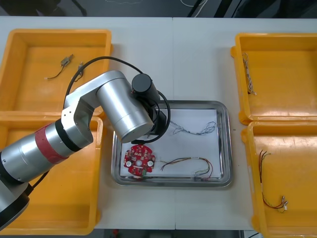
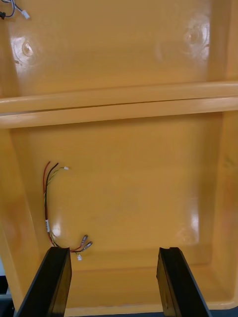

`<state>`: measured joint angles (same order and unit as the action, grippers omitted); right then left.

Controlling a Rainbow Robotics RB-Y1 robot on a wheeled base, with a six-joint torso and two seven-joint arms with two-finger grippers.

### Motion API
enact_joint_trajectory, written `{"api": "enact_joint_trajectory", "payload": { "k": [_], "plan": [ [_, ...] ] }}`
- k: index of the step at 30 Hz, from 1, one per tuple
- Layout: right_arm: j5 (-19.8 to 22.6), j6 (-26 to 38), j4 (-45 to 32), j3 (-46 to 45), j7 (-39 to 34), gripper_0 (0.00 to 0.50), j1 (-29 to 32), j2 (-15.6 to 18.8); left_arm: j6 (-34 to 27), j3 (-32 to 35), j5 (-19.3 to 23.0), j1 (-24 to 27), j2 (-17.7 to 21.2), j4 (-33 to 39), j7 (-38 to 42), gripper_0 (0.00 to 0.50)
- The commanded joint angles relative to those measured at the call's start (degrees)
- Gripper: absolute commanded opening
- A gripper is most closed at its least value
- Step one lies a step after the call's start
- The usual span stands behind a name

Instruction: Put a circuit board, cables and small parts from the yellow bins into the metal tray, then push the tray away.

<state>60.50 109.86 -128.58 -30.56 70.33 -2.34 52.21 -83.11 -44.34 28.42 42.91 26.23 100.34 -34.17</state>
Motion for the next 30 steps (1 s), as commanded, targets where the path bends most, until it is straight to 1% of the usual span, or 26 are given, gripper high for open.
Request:
{"api": "enact_joint_trajectory", "payload": {
  "k": [1,4,8,15,18,24,27,28,30],
  "plan": [
    [-0.6,0.1,-0.2,0.4,1.6,0.5,0.9,0.4,0.7,0.0,-0.5,2.4,-0.9,0.7,5.4,0.5],
    [-0.6,0.1,-0.2,0.5,1.7,0.5,0.9,0.4,0.1,1.0,-0.6,2.4,-0.7,1.2,5.4,0.5],
    [-0.6,0.1,-0.2,0.5,1.4,0.5,0.9,0.4,-3.0,2.7,-0.3,2.4,-0.5,2.6,5.1,0.5],
    [-0.2,0.1,-0.3,0.4,1.2,0.5,0.9,0.4,-7.9,5.8,2.0,2.5,0.9,6.2,4.5,0.5],
    [0.5,0.1,-0.2,0.6,1.1,0.5,0.9,0.9,-10.1,7.3,2.6,2.5,1.5,7.8,4.4,0.5],
    [4.7,0.1,-0.2,2.0,1.0,0.5,0.9,4.3,-13.8,11.4,5.5,2.5,3.3,11.0,3.7,0.5],
    [7.4,0.1,-0.4,3.8,1.5,0.5,0.8,7.1,-16.0,14.0,7.8,2.5,4.4,12.9,3.1,0.5],
    [8.2,0.1,-1.1,4.5,1.5,0.5,0.6,8.1,-16.7,14.9,8.5,2.4,4.8,13.5,3.0,0.5],
    [8.8,0.1,-2.5,5.8,1.3,0.5,-0.3,9.0,-18.3,16.7,9.6,2.5,5.5,14.4,2.5,0.5]
  ]
}}
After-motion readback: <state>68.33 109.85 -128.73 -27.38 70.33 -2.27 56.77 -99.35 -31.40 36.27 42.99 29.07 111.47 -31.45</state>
